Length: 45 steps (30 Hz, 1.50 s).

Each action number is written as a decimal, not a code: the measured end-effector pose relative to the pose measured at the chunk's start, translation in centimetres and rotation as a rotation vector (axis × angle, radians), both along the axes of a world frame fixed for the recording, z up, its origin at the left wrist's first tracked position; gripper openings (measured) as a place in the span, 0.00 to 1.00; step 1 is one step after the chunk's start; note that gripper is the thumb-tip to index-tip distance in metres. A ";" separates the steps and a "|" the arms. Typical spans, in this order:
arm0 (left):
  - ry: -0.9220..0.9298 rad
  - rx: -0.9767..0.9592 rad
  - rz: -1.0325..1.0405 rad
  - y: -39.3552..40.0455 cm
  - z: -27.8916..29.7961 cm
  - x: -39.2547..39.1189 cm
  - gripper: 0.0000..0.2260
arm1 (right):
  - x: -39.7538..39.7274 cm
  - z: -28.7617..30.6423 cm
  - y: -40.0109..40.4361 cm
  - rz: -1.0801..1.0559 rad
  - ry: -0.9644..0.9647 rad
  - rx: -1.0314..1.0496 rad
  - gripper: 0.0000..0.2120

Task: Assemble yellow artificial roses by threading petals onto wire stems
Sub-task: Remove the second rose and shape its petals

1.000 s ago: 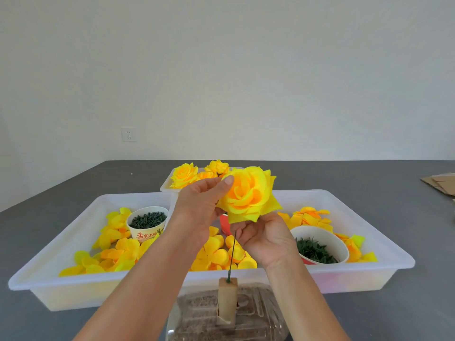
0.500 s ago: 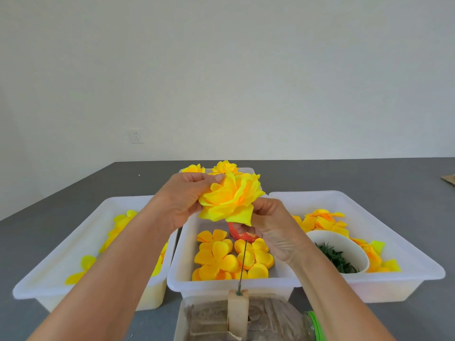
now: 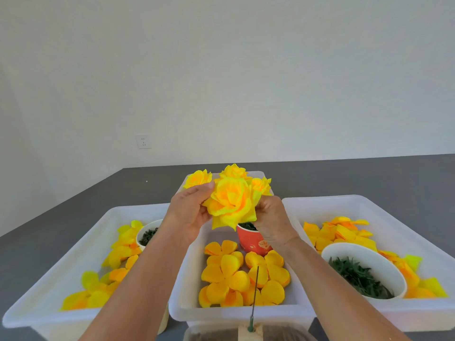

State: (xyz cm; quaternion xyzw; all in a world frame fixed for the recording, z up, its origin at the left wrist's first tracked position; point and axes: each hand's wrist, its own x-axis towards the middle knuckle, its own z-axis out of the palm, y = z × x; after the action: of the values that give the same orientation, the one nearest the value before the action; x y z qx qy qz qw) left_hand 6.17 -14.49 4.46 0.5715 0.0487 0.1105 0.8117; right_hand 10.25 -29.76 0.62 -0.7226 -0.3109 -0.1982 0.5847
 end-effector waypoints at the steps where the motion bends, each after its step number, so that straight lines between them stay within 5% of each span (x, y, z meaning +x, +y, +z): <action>1: -0.017 0.010 0.040 0.1 -0.3 0.3 0.03 | 0.5 -0.4 0.1 -0.018 0.004 -0.031 0.05; 5: -0.122 0.027 0.154 0.6 -1.4 1.3 0.04 | 1.7 -2.3 0.2 -0.059 0.050 -0.053 0.13; 12: -0.386 0.378 0.326 -0.2 -3.6 1.6 0.02 | 3.0 -3.5 -0.2 -0.236 0.008 -0.096 0.12; 18: -0.315 0.600 0.321 -1.2 -4.5 2.0 0.09 | 2.2 -3.8 0.0 -0.315 -0.126 -0.130 0.08; 27: -0.284 0.550 0.289 -1.5 -5.2 1.7 0.17 | 2.2 -3.2 -0.4 -0.364 -0.016 -0.032 0.04; 34: -0.390 0.404 0.312 -1.3 -4.4 0.8 0.03 | 2.2 -3.5 -0.2 -0.184 0.010 -0.080 0.05; 40: -0.405 0.650 0.279 -0.9 -4.4 0.7 0.12 | 1.6 -3.1 0.0 -0.094 -0.057 -0.095 0.05; 45: -0.346 0.577 0.273 -0.1 -4.7 0.9 0.10 | 1.3 -3.0 -0.2 -0.080 -0.066 -0.156 0.03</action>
State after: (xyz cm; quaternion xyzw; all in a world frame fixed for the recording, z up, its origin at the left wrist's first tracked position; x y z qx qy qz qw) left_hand 7.09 -14.63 -0.19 0.7381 -0.0469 0.3221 0.5910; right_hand 11.58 -29.91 -2.40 -0.7708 -0.3152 -0.2204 0.5078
